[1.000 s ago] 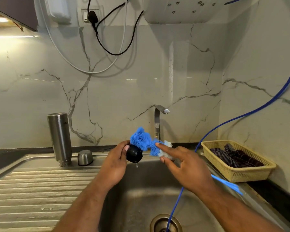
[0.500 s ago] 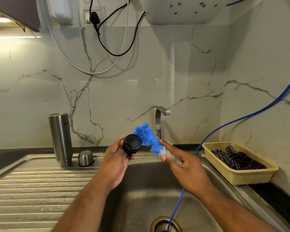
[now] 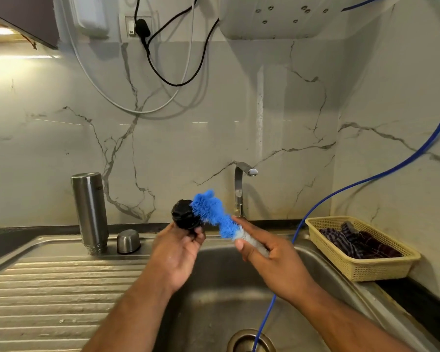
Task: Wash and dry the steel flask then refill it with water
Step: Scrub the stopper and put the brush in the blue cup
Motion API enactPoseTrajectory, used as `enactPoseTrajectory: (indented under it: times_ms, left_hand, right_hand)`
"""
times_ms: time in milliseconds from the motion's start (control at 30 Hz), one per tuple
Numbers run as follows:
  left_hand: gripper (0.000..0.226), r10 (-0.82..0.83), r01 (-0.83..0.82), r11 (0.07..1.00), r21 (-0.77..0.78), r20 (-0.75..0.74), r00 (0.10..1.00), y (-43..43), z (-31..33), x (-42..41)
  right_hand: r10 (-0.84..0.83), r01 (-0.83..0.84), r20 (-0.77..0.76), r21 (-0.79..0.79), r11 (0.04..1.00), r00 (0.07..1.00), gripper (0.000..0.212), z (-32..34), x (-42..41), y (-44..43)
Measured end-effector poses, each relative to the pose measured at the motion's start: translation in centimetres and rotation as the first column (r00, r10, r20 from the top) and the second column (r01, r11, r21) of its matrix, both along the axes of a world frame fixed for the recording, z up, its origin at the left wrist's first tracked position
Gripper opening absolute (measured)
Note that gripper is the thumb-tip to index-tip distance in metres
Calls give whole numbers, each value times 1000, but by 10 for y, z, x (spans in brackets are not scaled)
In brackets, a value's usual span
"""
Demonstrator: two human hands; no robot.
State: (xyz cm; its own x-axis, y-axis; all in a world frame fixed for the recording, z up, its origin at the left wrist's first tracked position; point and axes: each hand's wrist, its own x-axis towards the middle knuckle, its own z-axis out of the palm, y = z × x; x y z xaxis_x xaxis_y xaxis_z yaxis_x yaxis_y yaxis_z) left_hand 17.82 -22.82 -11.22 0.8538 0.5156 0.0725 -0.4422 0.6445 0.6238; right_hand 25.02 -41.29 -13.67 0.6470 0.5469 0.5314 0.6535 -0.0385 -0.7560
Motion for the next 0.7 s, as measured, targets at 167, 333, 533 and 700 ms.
enactPoseTrajectory:
  times_ms: [167, 333, 533, 700]
  left_hand:
    - [33, -190, 194, 978, 81, -51, 980, -29, -4, 5]
    - [32, -189, 189, 980, -70, 4, 982, -15, 0, 1]
    - [31, -225, 213, 974, -81, -202, 953, -16, -1, -2]
    - [48, -214, 195, 976, -99, -259, 942, 5, 2, -10]
  right_hand:
    - [-66, 63, 31, 76, 995, 997, 47, 0, 3, 4]
    - [-44, 50, 212, -25, 998, 976, 49, -2, 8, -2]
    - [-101, 220, 583, -137, 966, 806, 52, -6, 11, -4]
    - [-46, 166, 574, -159, 973, 818, 54, -11, 22, -10]
